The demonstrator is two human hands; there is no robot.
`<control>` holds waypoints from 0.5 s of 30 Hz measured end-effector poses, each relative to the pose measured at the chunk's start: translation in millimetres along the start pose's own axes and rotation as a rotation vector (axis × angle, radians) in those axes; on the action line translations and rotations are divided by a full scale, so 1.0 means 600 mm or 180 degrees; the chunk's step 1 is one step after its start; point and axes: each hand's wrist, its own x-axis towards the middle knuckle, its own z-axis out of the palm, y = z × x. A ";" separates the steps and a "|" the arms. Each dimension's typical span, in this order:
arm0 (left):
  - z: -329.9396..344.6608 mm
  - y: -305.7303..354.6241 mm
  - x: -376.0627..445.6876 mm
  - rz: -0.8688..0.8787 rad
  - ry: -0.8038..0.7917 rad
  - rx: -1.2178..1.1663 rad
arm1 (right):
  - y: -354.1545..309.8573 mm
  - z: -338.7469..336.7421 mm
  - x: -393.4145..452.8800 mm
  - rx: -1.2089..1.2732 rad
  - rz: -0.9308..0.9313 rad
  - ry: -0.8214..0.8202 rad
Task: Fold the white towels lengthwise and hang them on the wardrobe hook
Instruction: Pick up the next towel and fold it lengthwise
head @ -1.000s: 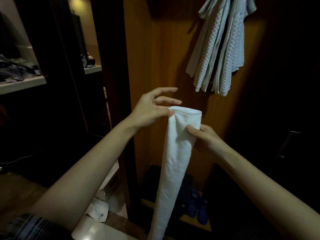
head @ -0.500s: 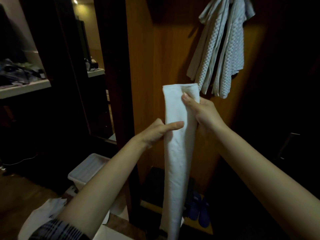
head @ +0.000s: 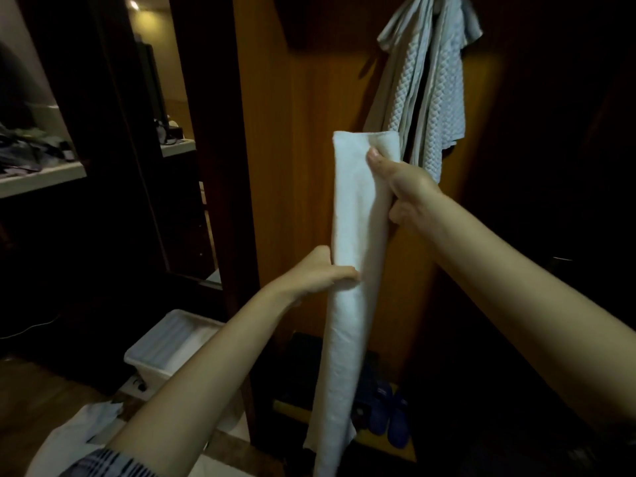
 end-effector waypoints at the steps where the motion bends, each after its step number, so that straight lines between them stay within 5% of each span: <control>1: 0.000 0.000 0.001 -0.0021 -0.0050 0.0122 | -0.007 -0.001 0.001 0.0020 0.0146 0.0055; 8: -0.009 0.023 -0.004 -0.0088 -0.0302 -0.0164 | -0.030 -0.012 0.018 -0.0088 0.0512 0.0390; 15: -0.010 0.048 -0.003 0.0040 -0.0291 -0.0216 | -0.015 -0.047 0.036 0.0137 0.0652 -0.0025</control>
